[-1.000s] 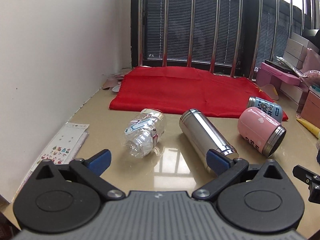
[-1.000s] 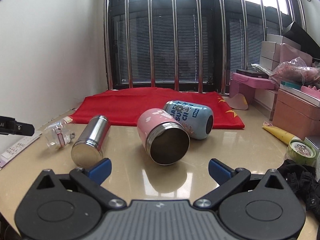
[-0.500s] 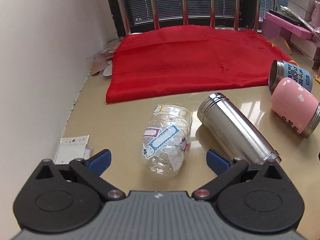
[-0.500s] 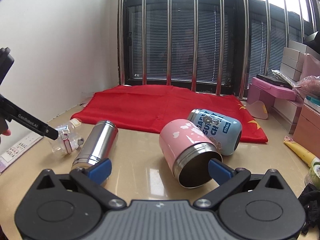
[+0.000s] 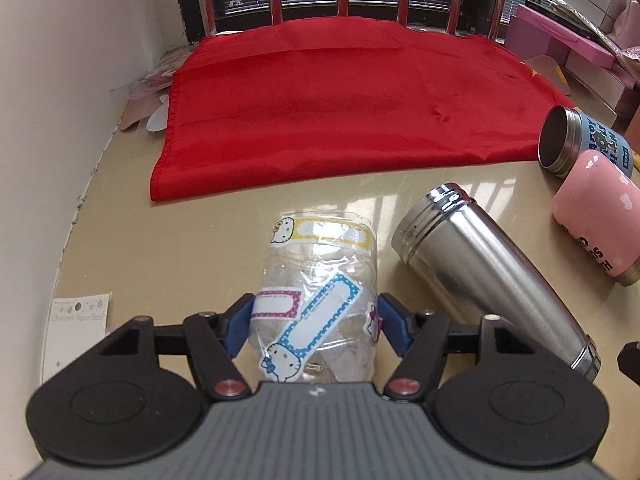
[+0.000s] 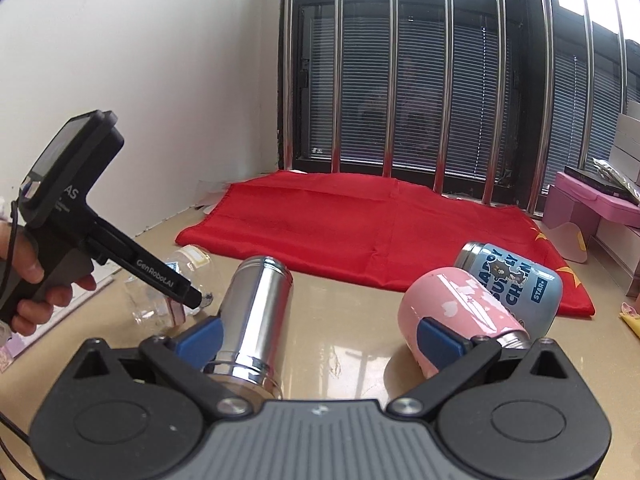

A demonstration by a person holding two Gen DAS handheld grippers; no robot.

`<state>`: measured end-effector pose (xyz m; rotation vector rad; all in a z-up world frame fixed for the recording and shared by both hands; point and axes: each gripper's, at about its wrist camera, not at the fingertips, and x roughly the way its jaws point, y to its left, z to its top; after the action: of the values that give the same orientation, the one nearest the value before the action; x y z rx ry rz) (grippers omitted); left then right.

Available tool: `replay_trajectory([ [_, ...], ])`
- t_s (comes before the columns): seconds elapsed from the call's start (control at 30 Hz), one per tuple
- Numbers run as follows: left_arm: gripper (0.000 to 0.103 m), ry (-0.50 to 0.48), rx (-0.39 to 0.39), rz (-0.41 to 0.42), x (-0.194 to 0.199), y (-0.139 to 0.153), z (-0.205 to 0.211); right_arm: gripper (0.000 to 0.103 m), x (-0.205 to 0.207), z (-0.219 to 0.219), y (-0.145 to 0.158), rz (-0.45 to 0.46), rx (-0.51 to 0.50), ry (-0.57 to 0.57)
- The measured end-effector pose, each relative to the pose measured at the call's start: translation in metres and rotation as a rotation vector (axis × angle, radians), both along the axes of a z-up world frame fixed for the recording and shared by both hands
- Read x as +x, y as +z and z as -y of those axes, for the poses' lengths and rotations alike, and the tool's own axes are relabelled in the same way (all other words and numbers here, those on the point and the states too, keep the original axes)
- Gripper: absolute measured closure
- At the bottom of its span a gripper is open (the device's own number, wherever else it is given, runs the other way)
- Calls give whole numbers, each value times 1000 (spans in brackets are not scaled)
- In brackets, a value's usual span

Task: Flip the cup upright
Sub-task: 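Lift the cup with the left gripper, carry it toward the right gripper, release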

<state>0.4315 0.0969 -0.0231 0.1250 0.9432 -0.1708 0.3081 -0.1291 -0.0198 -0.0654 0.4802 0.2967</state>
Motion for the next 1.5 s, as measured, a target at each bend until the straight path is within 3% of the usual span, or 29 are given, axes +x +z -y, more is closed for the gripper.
replay_trajectory([
  [0.1,38,-36,-38,29,-8,5,-1,0,1,-3,0,-2,-3,-6],
  [0.53,38,-153,2,157,-118,58,27,0,-40,16,15,26,34,-27],
  [0.87,38,-329,51,151,-211,36,106,0,-108,82,10,-2,10,-85],
  [1.27,37,-397,89,78,-214,-8,186,0,-138,143,-1,-61,-7,-182],
  [1.4,30,-395,124,72,-214,-9,194,0,-138,147,-2,-66,2,-183],
  [1.5,13,-386,128,95,-216,-4,193,0,-138,148,-2,-63,12,-181],
])
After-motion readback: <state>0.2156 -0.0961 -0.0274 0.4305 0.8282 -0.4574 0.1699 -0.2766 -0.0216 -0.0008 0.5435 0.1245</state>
